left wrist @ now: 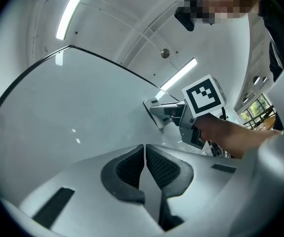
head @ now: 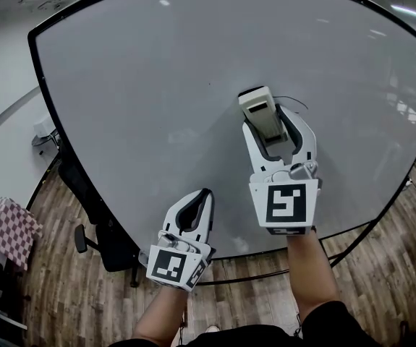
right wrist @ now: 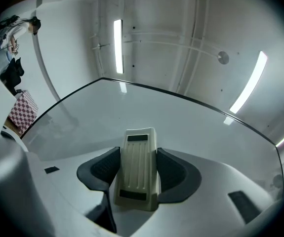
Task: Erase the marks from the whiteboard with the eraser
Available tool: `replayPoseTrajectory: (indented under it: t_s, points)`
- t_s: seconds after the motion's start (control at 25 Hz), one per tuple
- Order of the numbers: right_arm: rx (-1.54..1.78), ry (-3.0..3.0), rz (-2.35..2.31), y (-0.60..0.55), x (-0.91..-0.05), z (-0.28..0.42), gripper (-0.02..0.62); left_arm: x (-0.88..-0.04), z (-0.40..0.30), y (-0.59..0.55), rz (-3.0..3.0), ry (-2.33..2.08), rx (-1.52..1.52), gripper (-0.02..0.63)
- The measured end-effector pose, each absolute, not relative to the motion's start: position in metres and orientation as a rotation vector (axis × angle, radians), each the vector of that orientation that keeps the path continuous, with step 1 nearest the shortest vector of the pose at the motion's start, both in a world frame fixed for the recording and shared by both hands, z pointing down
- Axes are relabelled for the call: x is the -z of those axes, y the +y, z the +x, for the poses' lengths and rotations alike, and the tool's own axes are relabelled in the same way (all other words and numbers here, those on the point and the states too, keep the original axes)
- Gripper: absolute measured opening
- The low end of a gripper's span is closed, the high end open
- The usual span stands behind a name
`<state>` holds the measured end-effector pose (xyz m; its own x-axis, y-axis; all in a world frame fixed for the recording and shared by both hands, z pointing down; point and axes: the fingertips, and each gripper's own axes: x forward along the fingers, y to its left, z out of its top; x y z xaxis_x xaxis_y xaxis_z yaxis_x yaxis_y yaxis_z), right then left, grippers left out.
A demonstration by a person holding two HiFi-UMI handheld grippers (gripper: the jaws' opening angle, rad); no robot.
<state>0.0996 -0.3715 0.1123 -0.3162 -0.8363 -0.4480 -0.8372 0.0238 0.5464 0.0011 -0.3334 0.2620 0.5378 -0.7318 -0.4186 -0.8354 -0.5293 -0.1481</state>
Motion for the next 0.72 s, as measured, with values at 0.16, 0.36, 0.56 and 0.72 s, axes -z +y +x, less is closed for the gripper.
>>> replayPoseTrajectory:
  t_s: [0.16, 0.36, 0.56, 0.72]
  points:
    - [-1.164, 2.233, -1.824, -0.371, -0.109, 0.109, 0.255, -0.262, -0.002, -0.334, -2.441, 1.302, -0.443, 0.028]
    - [-1.081, 2.199, -1.840, -0.374, -0.105, 0.129, 0.255, -0.264, 0.004, -0.335, -2.455, 1.292, -0.432, 0.028]
    - [-0.976, 2.121, -1.931, -0.376, -0.101, 0.173, 0.256, -0.262, 0.011, -0.334, -2.465, 1.271, -0.435, 0.028]
    - [-0.901, 2.053, -1.968, -0.376, -0.101, 0.211, 0.256, -0.263, 0.022, -0.331, -2.475, 1.245, -0.428, 0.028]
